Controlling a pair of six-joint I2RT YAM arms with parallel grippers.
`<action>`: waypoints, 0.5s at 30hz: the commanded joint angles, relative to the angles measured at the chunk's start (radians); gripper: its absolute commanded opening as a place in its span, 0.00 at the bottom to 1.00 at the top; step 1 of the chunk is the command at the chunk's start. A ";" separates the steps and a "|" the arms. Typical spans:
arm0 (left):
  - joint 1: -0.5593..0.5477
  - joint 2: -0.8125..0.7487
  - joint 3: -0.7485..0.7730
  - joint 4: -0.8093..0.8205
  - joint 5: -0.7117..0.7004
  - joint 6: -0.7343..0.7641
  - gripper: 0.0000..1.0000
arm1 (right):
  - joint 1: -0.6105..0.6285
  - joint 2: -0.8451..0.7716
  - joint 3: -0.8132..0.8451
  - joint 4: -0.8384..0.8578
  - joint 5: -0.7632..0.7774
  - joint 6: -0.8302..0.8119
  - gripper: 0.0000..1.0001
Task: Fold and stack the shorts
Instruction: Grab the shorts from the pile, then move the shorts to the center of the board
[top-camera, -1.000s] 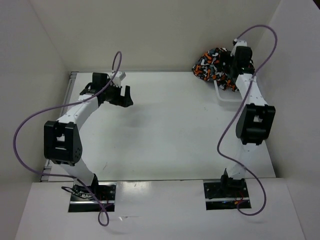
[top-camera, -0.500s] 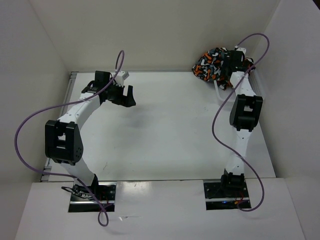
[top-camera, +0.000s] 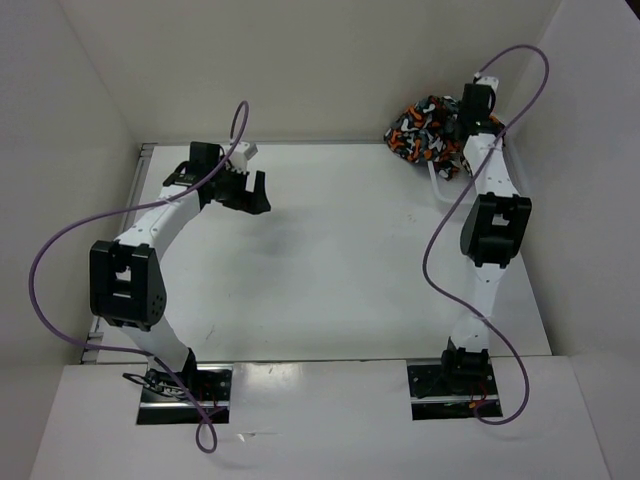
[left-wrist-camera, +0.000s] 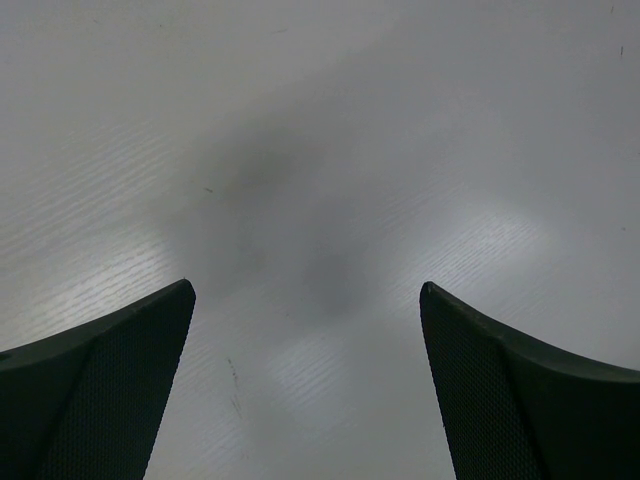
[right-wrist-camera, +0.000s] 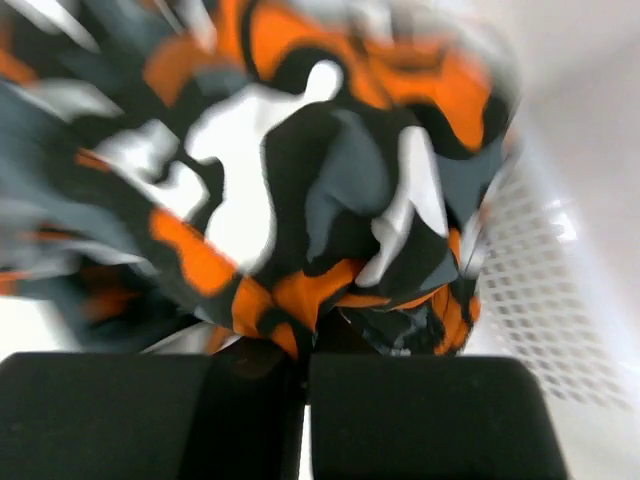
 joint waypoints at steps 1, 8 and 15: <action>0.003 -0.060 0.049 0.013 -0.023 0.004 1.00 | 0.067 -0.309 0.109 0.019 -0.035 -0.010 0.00; 0.003 -0.218 0.011 0.061 -0.080 0.004 1.00 | 0.318 -0.641 0.077 -0.058 -0.191 -0.202 0.00; 0.003 -0.412 -0.040 0.061 -0.129 0.004 1.00 | 0.361 -0.733 0.062 -0.176 -0.786 0.025 0.00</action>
